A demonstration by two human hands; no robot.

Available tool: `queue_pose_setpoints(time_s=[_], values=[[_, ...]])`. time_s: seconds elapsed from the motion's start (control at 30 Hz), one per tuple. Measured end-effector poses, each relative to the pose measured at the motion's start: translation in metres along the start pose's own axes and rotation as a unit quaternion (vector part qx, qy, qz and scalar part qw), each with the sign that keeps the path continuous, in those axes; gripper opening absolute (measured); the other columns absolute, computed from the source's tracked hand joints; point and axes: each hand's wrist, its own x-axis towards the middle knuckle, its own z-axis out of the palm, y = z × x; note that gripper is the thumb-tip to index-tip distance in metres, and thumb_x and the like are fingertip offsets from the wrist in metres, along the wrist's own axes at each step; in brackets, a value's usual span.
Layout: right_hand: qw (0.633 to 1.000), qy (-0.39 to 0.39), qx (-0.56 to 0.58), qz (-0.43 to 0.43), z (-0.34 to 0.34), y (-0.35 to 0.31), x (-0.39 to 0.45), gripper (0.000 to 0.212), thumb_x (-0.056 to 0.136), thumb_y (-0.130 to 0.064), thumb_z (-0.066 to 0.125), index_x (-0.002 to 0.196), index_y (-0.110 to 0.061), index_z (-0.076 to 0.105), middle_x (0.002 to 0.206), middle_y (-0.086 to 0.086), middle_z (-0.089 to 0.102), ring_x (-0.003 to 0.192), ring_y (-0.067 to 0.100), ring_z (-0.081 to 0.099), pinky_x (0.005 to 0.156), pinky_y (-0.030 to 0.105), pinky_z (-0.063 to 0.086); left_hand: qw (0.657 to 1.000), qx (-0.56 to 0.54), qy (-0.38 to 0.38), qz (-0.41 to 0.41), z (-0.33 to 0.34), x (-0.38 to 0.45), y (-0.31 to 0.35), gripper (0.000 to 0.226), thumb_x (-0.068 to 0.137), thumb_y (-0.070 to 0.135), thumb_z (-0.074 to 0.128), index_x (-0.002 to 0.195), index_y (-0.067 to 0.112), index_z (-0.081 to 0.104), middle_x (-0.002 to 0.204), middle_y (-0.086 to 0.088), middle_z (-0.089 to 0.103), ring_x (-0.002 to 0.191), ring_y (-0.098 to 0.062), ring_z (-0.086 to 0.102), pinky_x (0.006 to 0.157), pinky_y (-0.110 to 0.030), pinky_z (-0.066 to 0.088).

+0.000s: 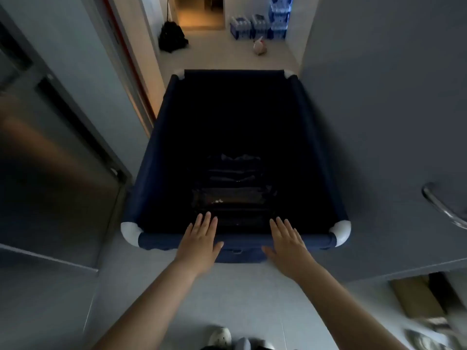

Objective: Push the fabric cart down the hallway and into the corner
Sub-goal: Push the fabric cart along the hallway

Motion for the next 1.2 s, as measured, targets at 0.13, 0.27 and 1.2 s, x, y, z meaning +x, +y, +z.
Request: queue_pose_setpoints(time_s=[0.13,0.27,1.2], values=[[0.999,-0.018,-0.028,0.024,0.024,0.001,0.002,0.070,0.095,-0.045,0.034,0.146,-0.012,-0.002,0.158,0.010,0.001,0.144,0.028,-0.004,0.118,0.042,0.001,0.999,0.016,-0.032,-0.008,0.029,0.006,-0.011,0.058,0.100,0.041,0.014,0.145,0.013,-0.010,0.157,-0.008,-0.010,0.142,-0.024,-0.013,0.114,-0.038,-0.006],[0.993,0.042,-0.114,0.001,0.034,0.002,-0.003,0.079,0.083,-0.042,0.060,0.143,-0.007,0.023,0.150,0.015,0.030,0.139,0.034,0.025,0.116,0.047,0.011,0.999,0.051,0.006,0.016,0.037,0.002,-0.014,0.063,0.093,0.042,-0.002,0.146,0.009,0.008,0.155,-0.014,0.015,0.142,-0.032,0.006,0.113,-0.046,-0.007],[0.989,0.112,-0.095,0.019,-0.025,0.019,0.188,0.074,0.079,-0.015,0.063,0.141,-0.004,0.025,0.150,0.022,0.026,0.139,0.042,0.018,0.115,0.052,0.001,0.998,0.016,-0.061,0.016,-0.019,0.197,-0.059,0.061,0.100,0.038,0.018,0.143,0.017,-0.019,0.157,-0.003,-0.010,0.141,-0.022,-0.014,0.114,-0.040,-0.009]])
